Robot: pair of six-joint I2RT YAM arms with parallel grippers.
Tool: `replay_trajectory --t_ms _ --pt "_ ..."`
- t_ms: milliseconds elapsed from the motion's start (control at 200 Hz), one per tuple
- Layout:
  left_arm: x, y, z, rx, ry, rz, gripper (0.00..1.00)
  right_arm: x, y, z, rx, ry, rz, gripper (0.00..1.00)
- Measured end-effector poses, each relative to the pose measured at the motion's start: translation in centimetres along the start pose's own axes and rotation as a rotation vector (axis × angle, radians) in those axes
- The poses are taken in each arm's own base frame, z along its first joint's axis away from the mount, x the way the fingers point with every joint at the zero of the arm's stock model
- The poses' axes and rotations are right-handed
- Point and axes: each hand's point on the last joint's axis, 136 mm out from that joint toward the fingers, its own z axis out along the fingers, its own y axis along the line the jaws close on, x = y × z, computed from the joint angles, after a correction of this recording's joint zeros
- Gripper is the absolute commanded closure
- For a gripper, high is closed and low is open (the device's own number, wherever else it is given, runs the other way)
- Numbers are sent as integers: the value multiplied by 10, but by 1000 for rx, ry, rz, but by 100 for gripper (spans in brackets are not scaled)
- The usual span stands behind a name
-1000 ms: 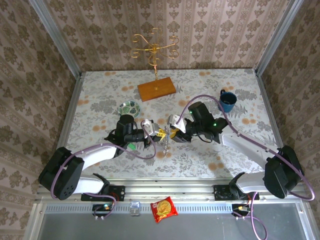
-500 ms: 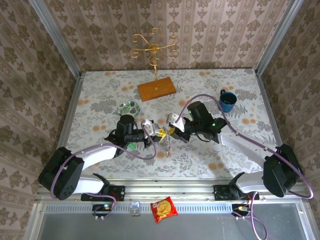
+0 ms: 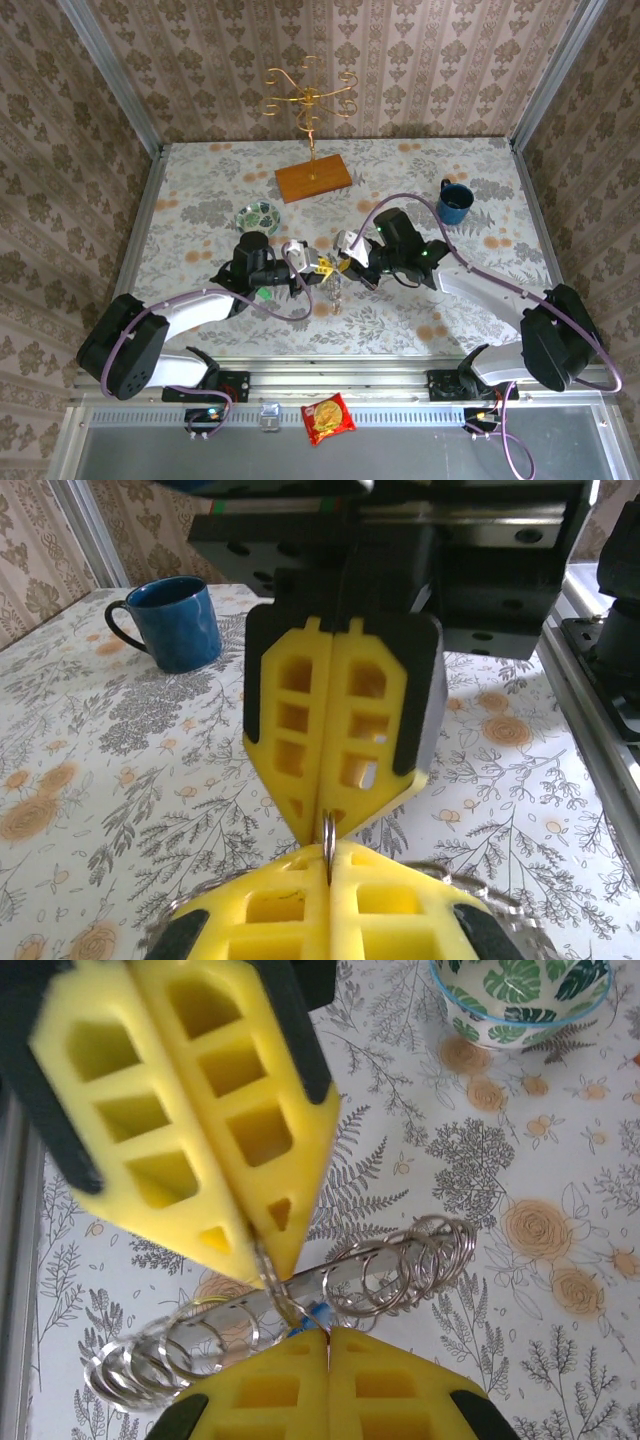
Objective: Put the keys on the keyring
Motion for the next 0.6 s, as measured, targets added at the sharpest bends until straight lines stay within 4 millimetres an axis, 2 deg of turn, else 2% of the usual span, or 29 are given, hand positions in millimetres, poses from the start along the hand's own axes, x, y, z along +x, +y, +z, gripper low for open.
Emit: replay_trajectory --t_ms 80,155,270,450,600 --pt "-1 0 0 1 -5 4 100 0 -1 1 6 -11 14 100" --pt "-2 0 0 0 -7 7 100 -2 -5 0 14 -28 33 80" --pt "-2 0 0 1 -10 6 100 -2 -12 -6 42 -57 51 67" --pt "-5 -4 -1 13 -35 -16 100 3 -6 -14 50 -94 62 62" --pt "-19 -1 -4 12 -90 -26 100 18 11 -6 27 -78 57 61"
